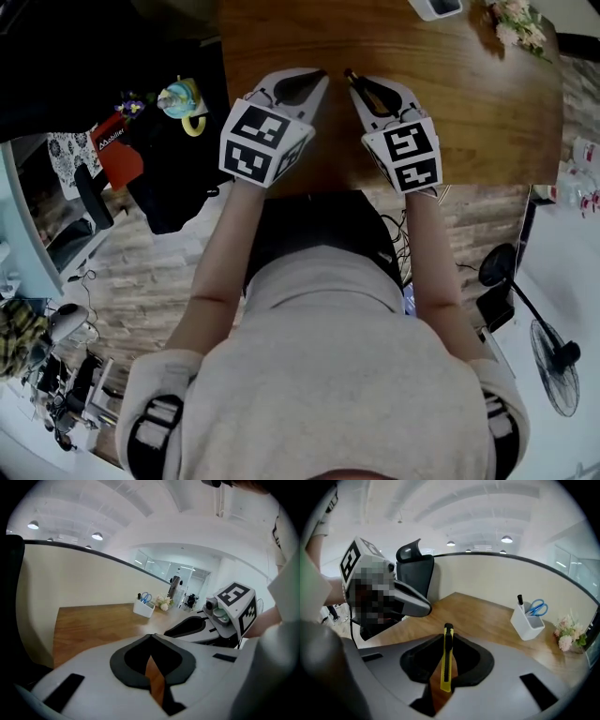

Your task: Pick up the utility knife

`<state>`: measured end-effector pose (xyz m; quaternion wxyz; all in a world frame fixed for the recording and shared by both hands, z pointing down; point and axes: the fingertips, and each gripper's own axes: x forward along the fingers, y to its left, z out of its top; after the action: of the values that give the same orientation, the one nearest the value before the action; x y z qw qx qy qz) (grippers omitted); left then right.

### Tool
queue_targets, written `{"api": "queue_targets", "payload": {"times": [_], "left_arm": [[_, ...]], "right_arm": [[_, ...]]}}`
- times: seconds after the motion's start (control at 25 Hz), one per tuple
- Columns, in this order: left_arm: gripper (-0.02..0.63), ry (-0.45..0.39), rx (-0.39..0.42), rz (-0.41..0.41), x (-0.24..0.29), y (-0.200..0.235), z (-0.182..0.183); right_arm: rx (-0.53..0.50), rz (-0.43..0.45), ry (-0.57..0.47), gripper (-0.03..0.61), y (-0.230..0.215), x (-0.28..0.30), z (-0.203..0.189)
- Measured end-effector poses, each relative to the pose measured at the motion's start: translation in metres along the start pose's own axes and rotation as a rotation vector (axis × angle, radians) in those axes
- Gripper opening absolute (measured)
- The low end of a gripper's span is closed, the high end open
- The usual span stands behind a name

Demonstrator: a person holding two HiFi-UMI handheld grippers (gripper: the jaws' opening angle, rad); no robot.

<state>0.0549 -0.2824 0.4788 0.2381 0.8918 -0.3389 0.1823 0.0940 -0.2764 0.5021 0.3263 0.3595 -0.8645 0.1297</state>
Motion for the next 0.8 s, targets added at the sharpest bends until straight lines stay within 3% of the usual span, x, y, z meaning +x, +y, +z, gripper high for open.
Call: {"api": "queue_targets", "payload": {"times": [0.48, 0.8], "left_arm": [[0.014, -0.071, 0.141, -0.017, -0.031, -0.016, 0.066], [0.014, -0.179, 0.13, 0.017, -0.059, -0.016, 0.112]], "right_arm": [[0.1, -0.071, -0.279, 0.072, -0.021, -0.051, 0.092], [0.065, -0.086, -0.44, 0.072, -0.023, -0.094, 0.147]]}}
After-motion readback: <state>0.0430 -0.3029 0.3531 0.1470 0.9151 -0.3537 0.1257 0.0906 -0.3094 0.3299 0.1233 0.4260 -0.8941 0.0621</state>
